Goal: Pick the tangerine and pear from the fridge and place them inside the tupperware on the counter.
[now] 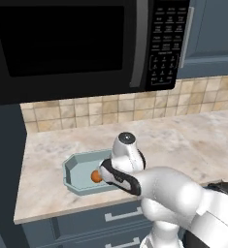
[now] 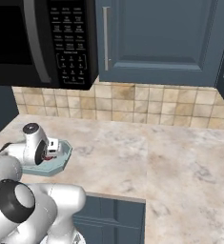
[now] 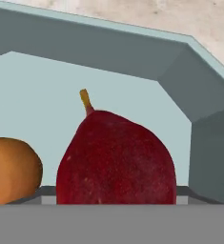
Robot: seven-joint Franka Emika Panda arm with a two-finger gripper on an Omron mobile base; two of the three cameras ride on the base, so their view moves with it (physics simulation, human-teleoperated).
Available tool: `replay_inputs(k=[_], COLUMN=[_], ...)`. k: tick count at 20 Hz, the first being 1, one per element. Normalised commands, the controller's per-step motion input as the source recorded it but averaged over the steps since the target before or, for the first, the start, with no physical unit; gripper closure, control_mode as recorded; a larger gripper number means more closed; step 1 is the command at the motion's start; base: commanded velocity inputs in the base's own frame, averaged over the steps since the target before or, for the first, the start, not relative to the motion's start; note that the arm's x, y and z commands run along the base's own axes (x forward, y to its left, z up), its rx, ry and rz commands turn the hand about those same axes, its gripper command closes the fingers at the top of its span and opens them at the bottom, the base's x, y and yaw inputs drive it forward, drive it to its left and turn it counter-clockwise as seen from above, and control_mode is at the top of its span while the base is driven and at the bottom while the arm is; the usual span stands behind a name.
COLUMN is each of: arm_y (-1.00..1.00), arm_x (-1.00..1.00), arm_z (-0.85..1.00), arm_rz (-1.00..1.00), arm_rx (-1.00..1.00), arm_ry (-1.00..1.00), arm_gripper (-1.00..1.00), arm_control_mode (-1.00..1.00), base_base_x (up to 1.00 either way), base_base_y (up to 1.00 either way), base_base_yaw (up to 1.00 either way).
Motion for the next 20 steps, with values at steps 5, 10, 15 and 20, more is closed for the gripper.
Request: replay_inputs(k=[5, 10, 15, 20], arm_y=[0.16, 0.2, 0.05, 0.0], arm_x=[0.47, 0.41, -0.06, -0.64], arm_z=[-0.35, -0.3, -0.02, 0.04], arm_rz=[0.0, 0.0, 0.0, 0.0], arm_rx=[0.0, 0.0, 0.0, 0.0], arm_ry=[0.0, 0.0, 0.01, 0.05], arm_gripper=[1.0, -1.0, -1.0, -1.0], arm_control_mode=[-1.0, -1.0, -1.0, -1.0], base_base_x=[0.0, 0.0, 0.0, 0.0], base_base_y=[0.0, 0.0, 0.0, 0.0], base_base_yaw=[0.0, 0.0, 0.0, 0.0])
